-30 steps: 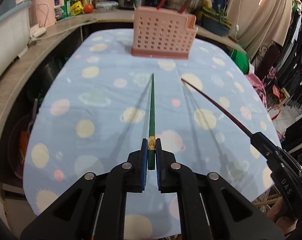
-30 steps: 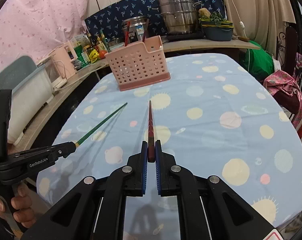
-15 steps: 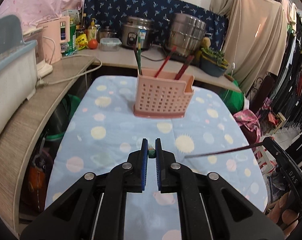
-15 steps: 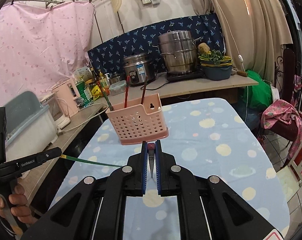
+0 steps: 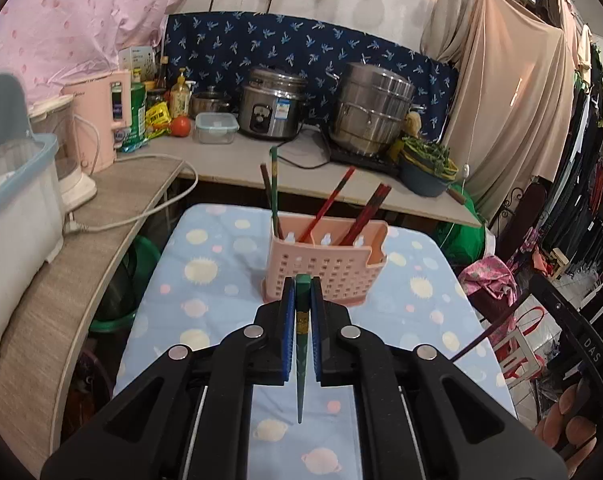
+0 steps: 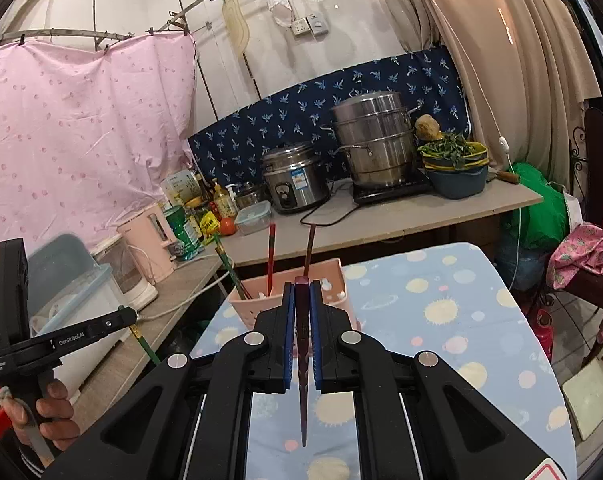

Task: Organize utensils
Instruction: 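Lift both chopsticks and lower them into the pink holder with both tools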

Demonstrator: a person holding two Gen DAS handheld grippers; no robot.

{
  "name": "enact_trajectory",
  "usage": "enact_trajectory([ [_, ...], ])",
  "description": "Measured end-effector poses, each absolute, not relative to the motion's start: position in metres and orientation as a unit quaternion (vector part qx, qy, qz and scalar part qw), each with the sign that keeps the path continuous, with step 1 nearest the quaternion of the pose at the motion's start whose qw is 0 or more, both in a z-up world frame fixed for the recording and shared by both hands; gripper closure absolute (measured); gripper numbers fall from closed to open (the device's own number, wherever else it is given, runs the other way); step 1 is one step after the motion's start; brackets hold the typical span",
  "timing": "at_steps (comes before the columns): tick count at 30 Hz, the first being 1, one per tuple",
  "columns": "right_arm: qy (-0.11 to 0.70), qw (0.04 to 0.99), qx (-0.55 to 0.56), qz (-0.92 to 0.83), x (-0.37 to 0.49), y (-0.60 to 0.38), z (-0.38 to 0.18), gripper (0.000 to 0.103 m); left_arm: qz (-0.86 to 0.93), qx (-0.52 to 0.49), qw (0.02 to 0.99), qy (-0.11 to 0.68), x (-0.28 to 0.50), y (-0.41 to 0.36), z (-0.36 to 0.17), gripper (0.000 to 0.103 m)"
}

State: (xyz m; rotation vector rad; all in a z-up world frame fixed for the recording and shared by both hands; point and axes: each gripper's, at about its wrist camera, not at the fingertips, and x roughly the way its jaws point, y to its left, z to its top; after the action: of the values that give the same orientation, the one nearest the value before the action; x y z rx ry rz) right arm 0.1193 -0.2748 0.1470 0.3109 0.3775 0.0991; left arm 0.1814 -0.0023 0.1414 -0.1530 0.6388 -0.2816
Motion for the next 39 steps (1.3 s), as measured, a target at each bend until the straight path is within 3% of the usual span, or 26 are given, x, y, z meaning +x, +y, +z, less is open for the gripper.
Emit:
enact_trajectory([
  [19,0.115,0.970,0.205,0.061,0.247,-0.288,0.219,0.096,-0.122,-0.071,0.972,0.188,0.270,-0.020,0.252,0.096],
  [25,0.132,0.967,0.211,0.058,0.282,-0.284,0.205,0.096,-0.110,-0.058,0.975,0.183,0.298,-0.027,0.240,0.096],
  [39,0.214,0.957,0.188,0.050,0.320,-0.264,0.133,0.096,-0.106,-0.069,0.959,0.253,0.338,-0.029,0.174,0.096],
])
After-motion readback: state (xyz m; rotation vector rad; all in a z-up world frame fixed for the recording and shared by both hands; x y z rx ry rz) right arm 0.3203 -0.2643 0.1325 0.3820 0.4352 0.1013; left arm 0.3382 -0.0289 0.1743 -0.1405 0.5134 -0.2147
